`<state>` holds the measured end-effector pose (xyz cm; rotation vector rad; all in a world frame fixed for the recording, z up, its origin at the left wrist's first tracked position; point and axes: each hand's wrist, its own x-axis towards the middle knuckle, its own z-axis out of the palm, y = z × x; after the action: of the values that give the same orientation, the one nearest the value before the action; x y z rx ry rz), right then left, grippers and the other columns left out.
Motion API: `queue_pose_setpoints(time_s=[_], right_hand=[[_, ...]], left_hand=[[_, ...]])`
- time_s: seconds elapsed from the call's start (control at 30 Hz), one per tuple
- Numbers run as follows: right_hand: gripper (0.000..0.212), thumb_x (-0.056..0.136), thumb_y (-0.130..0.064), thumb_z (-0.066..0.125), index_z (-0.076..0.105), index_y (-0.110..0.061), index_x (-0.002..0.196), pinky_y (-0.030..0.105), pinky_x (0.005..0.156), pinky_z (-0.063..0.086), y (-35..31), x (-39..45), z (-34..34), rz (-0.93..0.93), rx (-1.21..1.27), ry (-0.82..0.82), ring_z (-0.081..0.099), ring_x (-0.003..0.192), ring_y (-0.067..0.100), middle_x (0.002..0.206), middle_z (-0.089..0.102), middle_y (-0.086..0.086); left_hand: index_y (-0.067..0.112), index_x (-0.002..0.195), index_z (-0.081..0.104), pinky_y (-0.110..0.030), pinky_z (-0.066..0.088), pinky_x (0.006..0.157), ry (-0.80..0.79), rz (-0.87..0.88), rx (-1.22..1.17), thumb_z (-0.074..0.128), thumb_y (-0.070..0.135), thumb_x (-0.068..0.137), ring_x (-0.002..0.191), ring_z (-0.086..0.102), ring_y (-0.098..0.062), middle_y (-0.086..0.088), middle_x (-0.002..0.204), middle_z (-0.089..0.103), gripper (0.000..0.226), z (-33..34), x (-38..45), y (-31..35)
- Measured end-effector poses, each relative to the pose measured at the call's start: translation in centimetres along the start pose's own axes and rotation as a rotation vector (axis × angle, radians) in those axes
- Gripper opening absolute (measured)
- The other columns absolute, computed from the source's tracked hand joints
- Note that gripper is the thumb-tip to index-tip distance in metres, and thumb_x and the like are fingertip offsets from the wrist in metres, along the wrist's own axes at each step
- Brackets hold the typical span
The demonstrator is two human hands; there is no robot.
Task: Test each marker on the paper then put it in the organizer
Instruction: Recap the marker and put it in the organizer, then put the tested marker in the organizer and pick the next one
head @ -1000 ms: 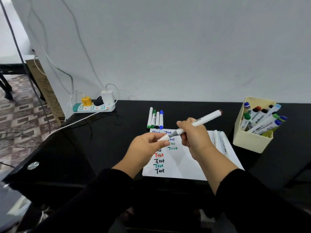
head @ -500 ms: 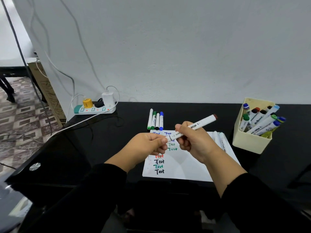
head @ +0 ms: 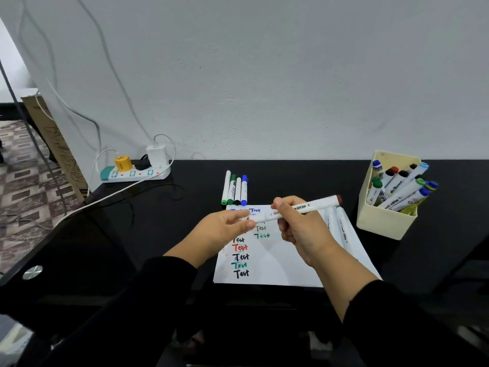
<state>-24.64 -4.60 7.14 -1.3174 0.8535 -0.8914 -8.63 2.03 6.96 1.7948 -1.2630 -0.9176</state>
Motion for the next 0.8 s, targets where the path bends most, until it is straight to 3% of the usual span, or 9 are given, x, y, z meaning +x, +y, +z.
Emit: queue_pose_setpoints(time_s=[0.07, 0.13, 0.23, 0.3, 0.43, 0.53, 0.63, 0.73, 0.8], right_hand=[[0.013, 0.09, -0.023, 0.062, 0.06, -0.019, 0.078, 0.019, 0.056, 0.037, 0.2, 0.5, -0.8, -0.036, -0.168, 0.078, 0.049, 0.063, 0.007, 0.066, 0.055, -0.005], [0.008, 0.088, -0.02, 0.064, 0.063, -0.022, 0.096, 0.02, 0.066, 0.043, 0.2, 1.0, -1.8, -0.06, -0.396, 0.099, 0.054, 0.08, 0.008, 0.089, 0.059, -0.008], [0.049, 0.088, -0.015, 0.063, 0.047, -0.02, 0.134, 0.022, 0.085, 0.042, 0.7, 2.4, -3.9, -0.089, -0.901, 0.017, 0.053, 0.104, 0.016, 0.124, 0.047, 0.001], [0.06, 0.088, -0.008, 0.058, 0.036, -0.021, 0.143, 0.022, 0.089, 0.04, 0.9, 3.0, -4.9, -0.062, -1.076, -0.041, 0.049, 0.112, 0.02, 0.132, 0.04, 0.006], [0.055, 0.091, -0.003, 0.047, 0.039, -0.022, 0.142, 0.022, 0.088, 0.04, 0.2, 3.9, -6.6, 0.015, -1.078, -0.065, 0.048, 0.11, 0.016, 0.135, 0.04, 0.006], [0.04, 0.097, -0.013, 0.04, 0.05, -0.017, 0.136, 0.028, 0.095, 0.041, -0.4, 4.1, -6.9, 0.05, -0.959, 0.001, 0.05, 0.115, 0.022, 0.136, 0.049, 0.008], [0.037, 0.101, -0.023, 0.033, 0.056, -0.014, 0.129, 0.035, 0.101, 0.041, -0.1, 4.3, -6.7, 0.139, -0.925, 0.008, 0.051, 0.112, 0.025, 0.123, 0.055, 0.009], [0.035, 0.097, -0.025, 0.04, 0.062, -0.011, 0.12, 0.035, 0.092, 0.045, 0.6, 4.3, -6.7, 0.149, -0.984, 0.059, 0.056, 0.106, 0.028, 0.125, 0.055, 0.011], [0.035, 0.093, -0.024, 0.047, 0.059, -0.019, 0.126, 0.029, 0.086, 0.047, 1.3, 4.4, -6.6, 0.15, -1.083, 0.083, 0.058, 0.103, 0.024, 0.133, 0.048, 0.01]], left_hand=[[0.025, 0.134, 0.05, -0.022, 0.038, 0.093, 0.087, -0.039, 0.089, 0.053, 0.044, 0.091, 0.114, 0.052, -0.008, 0.009, 0.128, 0.056, 0.047, -0.3, 0.8, -1.2], [0.022, 0.142, 0.038, -0.027, 0.034, 0.103, 0.144, -0.095, 0.305, 0.042, 0.044, 0.097, 0.125, 0.042, -0.01, 0.012, 0.139, 0.043, 0.051, -0.2, 1.4, -2.8], [0.022, 0.15, 0.013, -0.041, 0.009, 0.117, 0.126, -0.204, 0.699, 0.027, 0.05, 0.098, 0.145, 0.004, -0.023, -0.003, 0.158, 0.008, 0.061, 0.4, 2.3, -5.8], [0.022, 0.151, 0.009, -0.042, 0.003, 0.117, 0.126, -0.203, 0.824, 0.021, 0.054, 0.097, 0.146, -0.002, -0.024, -0.005, 0.159, 0.0, 0.064, 0.9, 2.5, -7.3], [0.023, 0.151, 0.009, -0.039, 0.001, 0.118, 0.153, -0.163, 0.838, 0.019, 0.057, 0.096, 0.146, -0.003, -0.021, -0.004, 0.159, -0.002, 0.066, 1.1, 2.6, -8.0], [0.023, 0.151, 0.008, -0.038, 0.0, 0.118, 0.159, -0.16, 0.845, 0.019, 0.058, 0.095, 0.146, -0.004, -0.02, -0.004, 0.159, -0.003, 0.067, 1.1, 2.6, -8.1], [0.024, 0.151, 0.009, -0.038, 0.001, 0.118, 0.172, -0.158, 0.85, 0.02, 0.058, 0.095, 0.146, -0.003, -0.02, -0.003, 0.159, -0.003, 0.067, 1.2, 2.5, -8.2], [0.024, 0.151, 0.009, -0.038, 0.001, 0.118, 0.178, -0.155, 0.849, 0.02, 0.058, 0.095, 0.146, -0.003, -0.02, -0.003, 0.159, -0.002, 0.067, 1.2, 2.5, -8.1], [0.024, 0.151, 0.009, -0.038, 0.001, 0.118, 0.178, -0.155, 0.847, 0.021, 0.058, 0.095, 0.146, -0.002, -0.019, -0.003, 0.159, -0.002, 0.067, 1.3, 2.5, -8.1]])
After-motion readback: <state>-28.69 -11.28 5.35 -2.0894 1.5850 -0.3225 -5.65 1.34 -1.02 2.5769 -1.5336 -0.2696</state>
